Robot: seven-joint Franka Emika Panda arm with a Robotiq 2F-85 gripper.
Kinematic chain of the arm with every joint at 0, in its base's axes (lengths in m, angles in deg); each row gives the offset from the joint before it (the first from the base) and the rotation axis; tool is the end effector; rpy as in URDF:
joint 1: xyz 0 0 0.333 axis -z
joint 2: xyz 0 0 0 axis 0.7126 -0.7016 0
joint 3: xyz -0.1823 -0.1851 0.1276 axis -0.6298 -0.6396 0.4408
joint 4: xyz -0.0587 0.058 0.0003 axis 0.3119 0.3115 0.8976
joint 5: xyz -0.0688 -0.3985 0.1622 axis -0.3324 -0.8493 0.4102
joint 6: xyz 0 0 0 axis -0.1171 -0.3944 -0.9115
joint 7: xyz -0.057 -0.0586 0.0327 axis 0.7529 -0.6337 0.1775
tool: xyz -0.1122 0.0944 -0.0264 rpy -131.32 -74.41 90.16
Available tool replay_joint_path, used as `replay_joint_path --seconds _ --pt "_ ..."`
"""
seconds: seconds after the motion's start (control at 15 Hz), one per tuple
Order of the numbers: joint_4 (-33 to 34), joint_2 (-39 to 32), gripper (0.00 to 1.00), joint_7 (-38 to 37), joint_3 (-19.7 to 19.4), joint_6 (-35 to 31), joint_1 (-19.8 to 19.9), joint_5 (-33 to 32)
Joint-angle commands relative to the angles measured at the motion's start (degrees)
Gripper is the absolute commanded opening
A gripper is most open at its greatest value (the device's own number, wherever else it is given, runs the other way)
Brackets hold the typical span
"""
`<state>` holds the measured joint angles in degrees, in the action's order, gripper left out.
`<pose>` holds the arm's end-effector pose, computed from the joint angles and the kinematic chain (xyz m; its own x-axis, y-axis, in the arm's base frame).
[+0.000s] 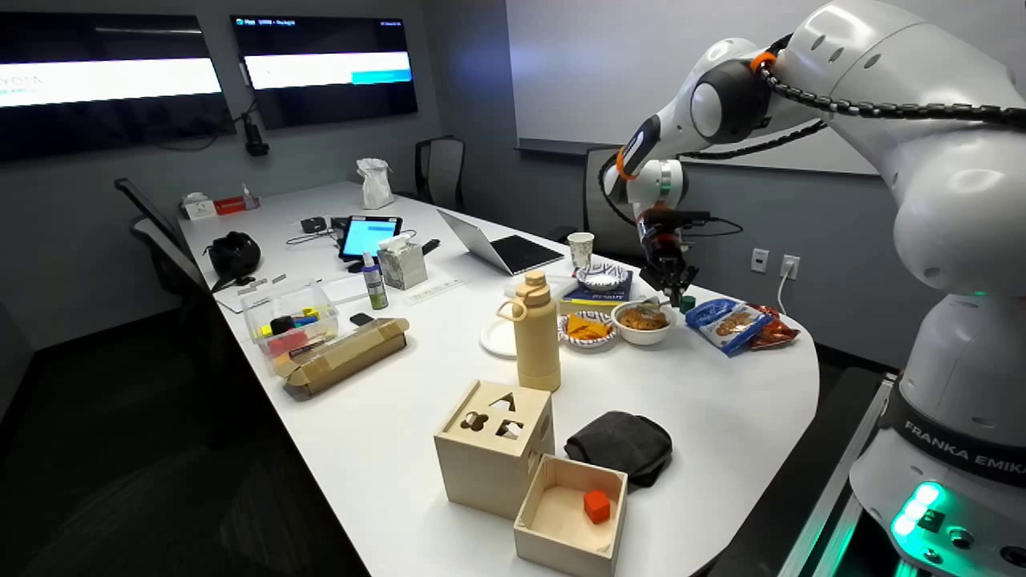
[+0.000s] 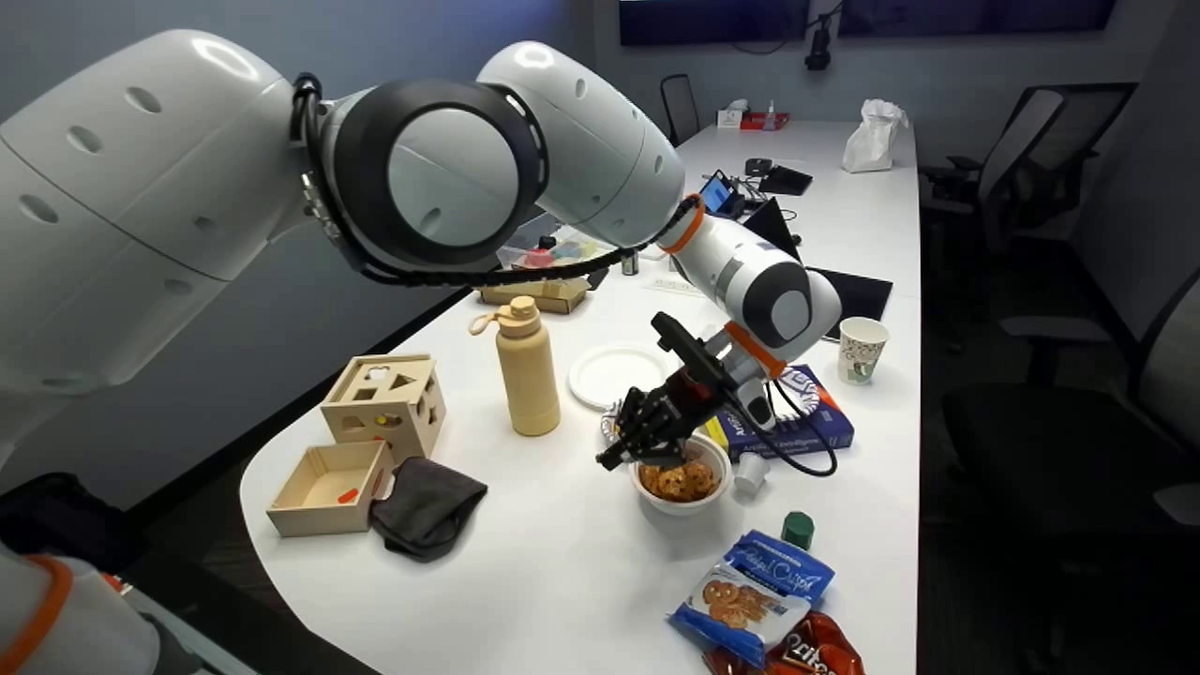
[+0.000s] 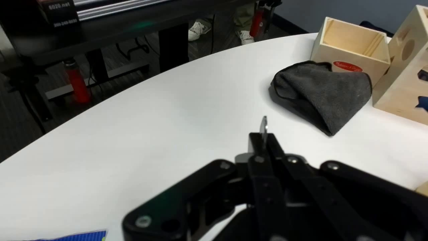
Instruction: Stir the white bowl with the metal kitchen utensil
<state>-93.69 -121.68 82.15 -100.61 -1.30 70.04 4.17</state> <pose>0.5099 -0.2944 0.0578 0.4475 -0.2615 -0.8552 -0.6341 -0.7671 -0.0972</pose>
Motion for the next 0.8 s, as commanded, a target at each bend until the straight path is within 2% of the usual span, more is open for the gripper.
replay_joint_path --seconds 0.0,0.33,0.6,0.67,0.73 --pt "-5.31 2.35 0.01 5.08 0.92 -4.88 0.49 -0.97" --pt "-9.08 3.42 0.01 11.59 1.12 -10.88 1.52 -1.09" --pt "-10.68 3.94 0.01 14.26 1.24 -12.64 2.13 -1.06" --pt "-11.05 4.15 0.25 14.66 1.3 -12.87 2.25 -0.98" --pt "-11.1 4.15 0.29 14.79 1.33 -12.89 2.35 -0.87"
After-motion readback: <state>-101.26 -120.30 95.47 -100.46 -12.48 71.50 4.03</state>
